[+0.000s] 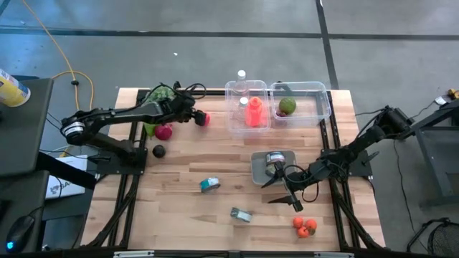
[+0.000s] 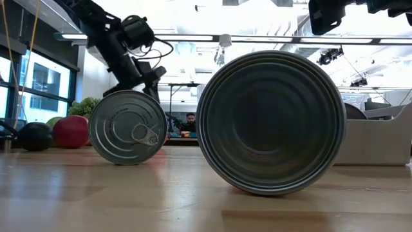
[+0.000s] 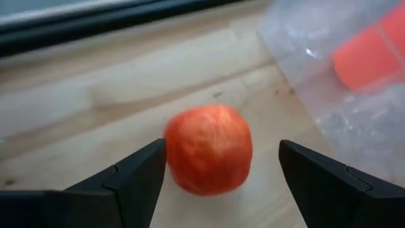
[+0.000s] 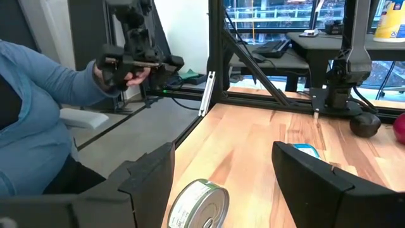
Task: Pick & Place Food Item
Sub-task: Put the red apple into the right transparent bin
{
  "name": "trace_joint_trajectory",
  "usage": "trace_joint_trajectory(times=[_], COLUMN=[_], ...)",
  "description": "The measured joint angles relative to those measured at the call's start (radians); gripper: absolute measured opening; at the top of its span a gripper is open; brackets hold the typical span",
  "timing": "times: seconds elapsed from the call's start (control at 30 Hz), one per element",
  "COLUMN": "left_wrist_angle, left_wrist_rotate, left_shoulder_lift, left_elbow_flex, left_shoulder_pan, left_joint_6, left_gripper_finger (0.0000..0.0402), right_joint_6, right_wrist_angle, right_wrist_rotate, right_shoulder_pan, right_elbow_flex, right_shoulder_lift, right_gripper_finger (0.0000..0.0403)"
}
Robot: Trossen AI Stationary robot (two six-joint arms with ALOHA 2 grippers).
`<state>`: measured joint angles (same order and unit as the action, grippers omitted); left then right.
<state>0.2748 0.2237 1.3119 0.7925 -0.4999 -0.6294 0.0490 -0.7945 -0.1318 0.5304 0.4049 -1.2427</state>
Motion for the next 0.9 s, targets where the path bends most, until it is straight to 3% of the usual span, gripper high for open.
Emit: trace_joint_trajectory(times=[0.4, 0.9], left_wrist_angle=[-0.102, -0.126], left_wrist_rotate=[0.015, 0.009], left_shoulder_lift=[0.149, 0.184], left_elbow_flex=[0.000, 0.002], left_shoulder_pan=[0.025, 0.023], left_joint_6=[-0.026, 0.054], left_gripper_finger=[0.0295, 0.0295], right_joint_6=[0.011, 0.011], right_wrist_angle=[0.005, 0.024], right_wrist_rotate=[0.000, 0.000], right_shoulder_pan=[0.000, 0.000], right_elbow_flex=[0.000, 0.000], right_shoulder_lift=[0.000, 0.000], right_gripper_finger=[0.0251, 0.0251])
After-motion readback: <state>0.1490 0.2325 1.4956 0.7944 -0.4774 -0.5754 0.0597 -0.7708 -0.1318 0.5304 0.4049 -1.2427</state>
